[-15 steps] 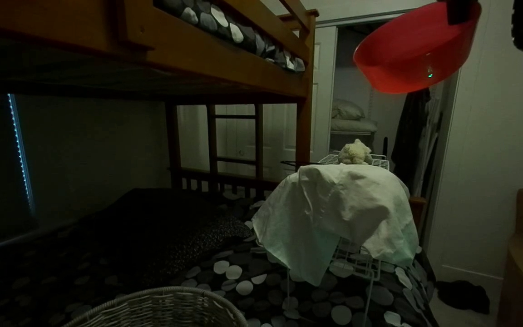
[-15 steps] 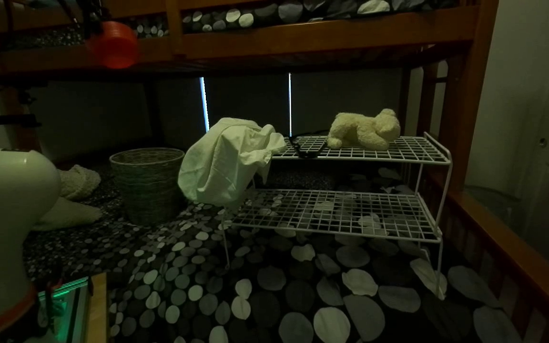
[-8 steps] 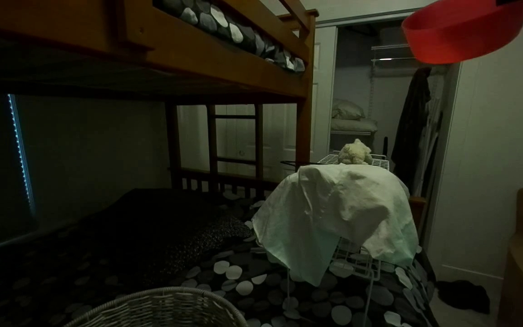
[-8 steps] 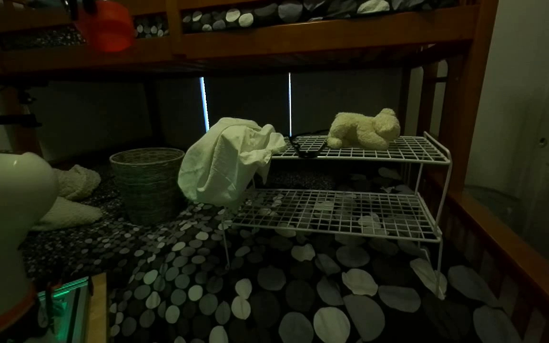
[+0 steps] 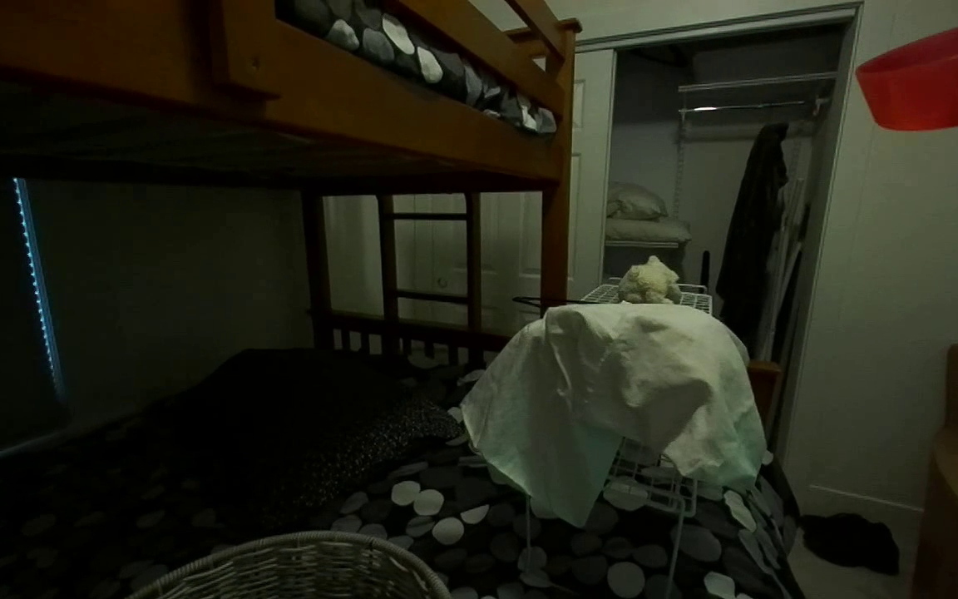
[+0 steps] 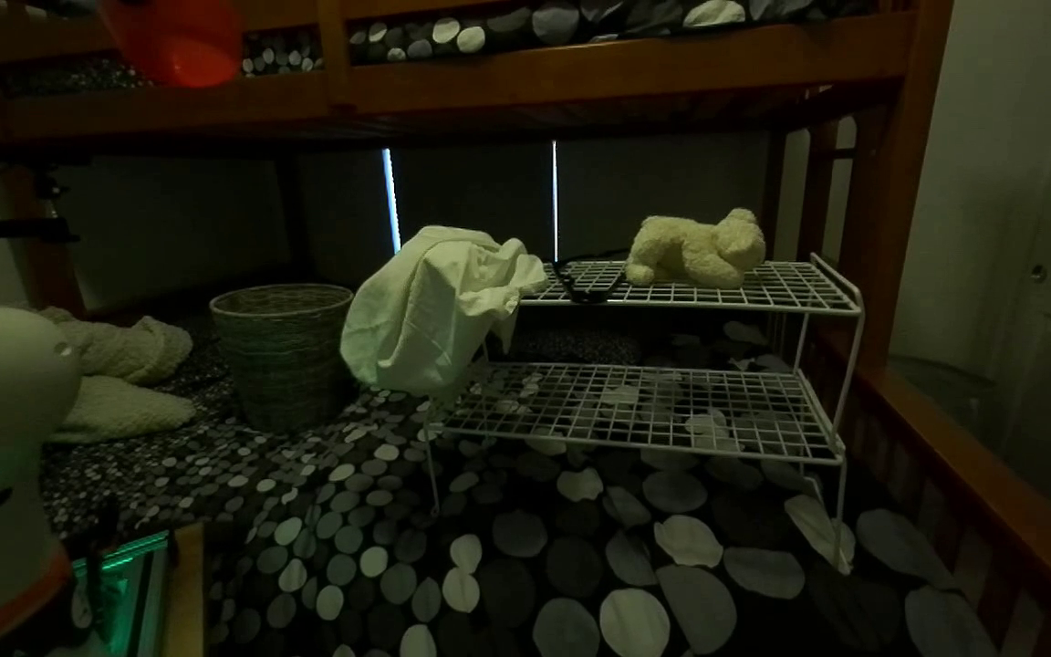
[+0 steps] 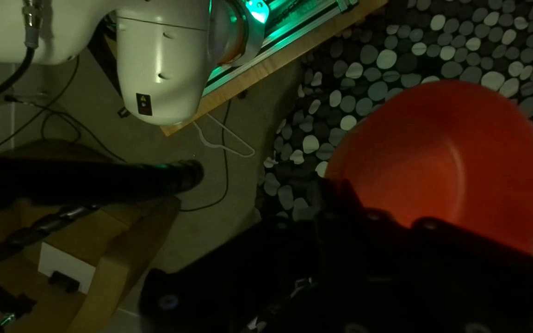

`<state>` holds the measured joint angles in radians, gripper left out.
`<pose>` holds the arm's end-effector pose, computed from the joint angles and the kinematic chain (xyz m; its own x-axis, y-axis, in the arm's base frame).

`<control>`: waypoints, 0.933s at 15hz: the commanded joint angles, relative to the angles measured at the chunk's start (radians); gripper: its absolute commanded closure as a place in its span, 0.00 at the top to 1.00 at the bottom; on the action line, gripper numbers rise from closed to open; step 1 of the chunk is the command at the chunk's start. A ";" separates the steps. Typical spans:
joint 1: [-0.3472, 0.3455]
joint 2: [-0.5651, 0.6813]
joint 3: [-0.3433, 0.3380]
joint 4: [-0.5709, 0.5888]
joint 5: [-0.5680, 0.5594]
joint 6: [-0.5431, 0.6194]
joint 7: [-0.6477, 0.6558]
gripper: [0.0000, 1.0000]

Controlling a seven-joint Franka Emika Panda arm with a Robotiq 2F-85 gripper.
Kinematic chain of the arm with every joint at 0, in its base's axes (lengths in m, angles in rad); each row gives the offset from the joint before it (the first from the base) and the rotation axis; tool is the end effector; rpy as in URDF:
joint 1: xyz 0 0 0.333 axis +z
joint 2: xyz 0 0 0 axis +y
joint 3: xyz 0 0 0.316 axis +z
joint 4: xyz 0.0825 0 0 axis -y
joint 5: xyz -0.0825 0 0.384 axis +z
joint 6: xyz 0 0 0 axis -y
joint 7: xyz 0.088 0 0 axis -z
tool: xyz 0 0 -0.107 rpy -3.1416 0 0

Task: Put the red bowl on the white stand on the top shelf

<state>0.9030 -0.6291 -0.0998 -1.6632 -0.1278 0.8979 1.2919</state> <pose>0.1969 0.1470 0.7849 0.8590 -0.5119 0.0113 -0.5078 -0.8488 0.1470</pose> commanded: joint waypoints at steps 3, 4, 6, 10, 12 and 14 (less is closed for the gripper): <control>-0.200 0.018 0.100 -0.011 0.046 0.015 -0.103 0.03; -0.200 0.018 0.100 -0.014 0.046 0.015 -0.103 0.03; -0.200 0.018 0.100 -0.014 0.046 0.015 -0.103 0.01; -0.435 0.034 0.115 -0.021 -0.042 0.124 -0.227 0.01; -0.589 0.077 0.114 -0.012 -0.036 0.231 -0.328 0.01; -0.707 0.127 0.106 0.017 -0.024 0.310 -0.405 0.01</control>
<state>0.3508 -0.5614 0.0022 -1.6788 -0.1621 1.1272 0.9881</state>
